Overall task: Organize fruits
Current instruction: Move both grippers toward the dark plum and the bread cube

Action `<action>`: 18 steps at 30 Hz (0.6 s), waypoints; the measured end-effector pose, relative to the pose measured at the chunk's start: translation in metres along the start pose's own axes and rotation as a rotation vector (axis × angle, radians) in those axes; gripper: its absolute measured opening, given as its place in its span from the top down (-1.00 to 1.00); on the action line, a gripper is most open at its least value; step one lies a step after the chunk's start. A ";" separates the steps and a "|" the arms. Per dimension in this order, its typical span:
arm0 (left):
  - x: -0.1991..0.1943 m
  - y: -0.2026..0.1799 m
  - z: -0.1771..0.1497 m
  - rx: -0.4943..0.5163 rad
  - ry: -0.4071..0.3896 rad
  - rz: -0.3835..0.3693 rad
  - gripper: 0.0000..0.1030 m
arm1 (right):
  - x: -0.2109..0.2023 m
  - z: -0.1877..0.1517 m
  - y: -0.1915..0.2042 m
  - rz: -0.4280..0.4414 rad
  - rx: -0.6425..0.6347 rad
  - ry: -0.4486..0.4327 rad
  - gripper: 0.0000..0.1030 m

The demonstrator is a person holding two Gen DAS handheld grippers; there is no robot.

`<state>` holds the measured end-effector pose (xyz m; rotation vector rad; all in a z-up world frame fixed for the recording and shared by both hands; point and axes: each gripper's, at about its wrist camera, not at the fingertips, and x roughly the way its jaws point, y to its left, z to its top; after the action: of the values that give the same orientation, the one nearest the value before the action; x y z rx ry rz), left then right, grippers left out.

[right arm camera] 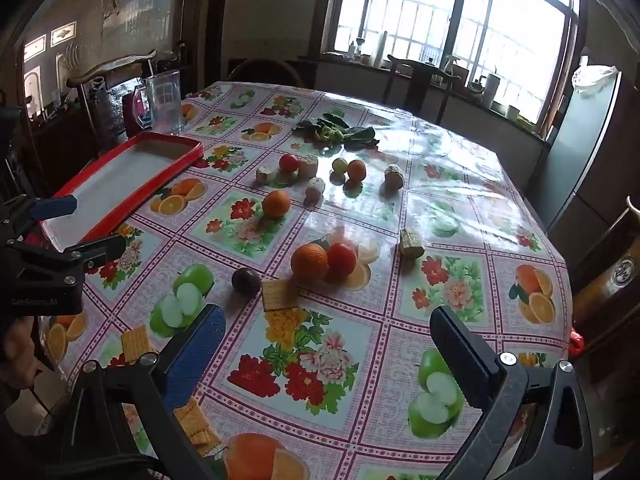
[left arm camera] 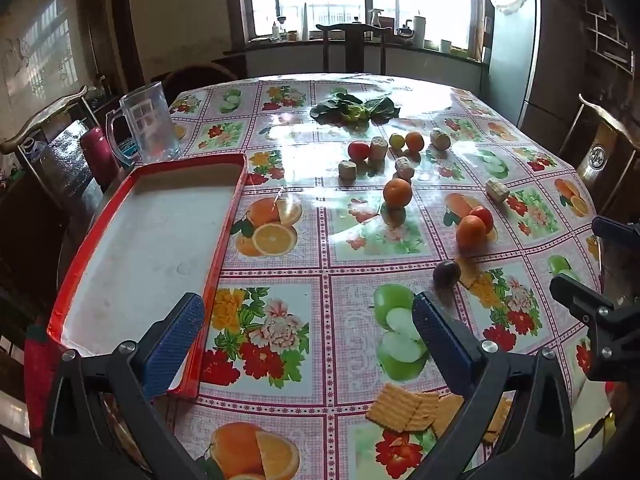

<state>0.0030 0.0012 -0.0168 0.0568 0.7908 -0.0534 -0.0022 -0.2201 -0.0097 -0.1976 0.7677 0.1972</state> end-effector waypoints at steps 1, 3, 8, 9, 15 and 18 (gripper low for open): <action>0.000 -0.001 0.000 0.002 -0.001 -0.008 -1.00 | 0.000 0.001 0.001 -0.011 -0.005 0.004 -1.00; 0.001 -0.002 0.000 0.008 0.005 -0.021 -1.00 | 0.000 0.002 0.005 -0.027 -0.012 0.008 -1.00; 0.003 -0.007 -0.002 0.026 0.014 -0.033 -1.00 | 0.004 0.001 0.004 -0.038 -0.007 0.022 -1.00; 0.003 -0.008 -0.003 0.027 0.016 -0.035 -1.00 | 0.005 0.001 0.002 -0.036 -0.003 0.026 -1.00; 0.005 -0.012 -0.005 0.040 0.031 -0.054 -1.00 | 0.009 0.000 -0.001 -0.035 0.006 0.036 -1.00; 0.004 -0.013 -0.006 0.045 0.035 -0.071 -1.00 | 0.009 0.000 -0.002 -0.035 0.003 0.038 -1.00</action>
<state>0.0009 -0.0119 -0.0244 0.0725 0.8264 -0.1374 0.0045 -0.2207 -0.0163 -0.2126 0.8017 0.1598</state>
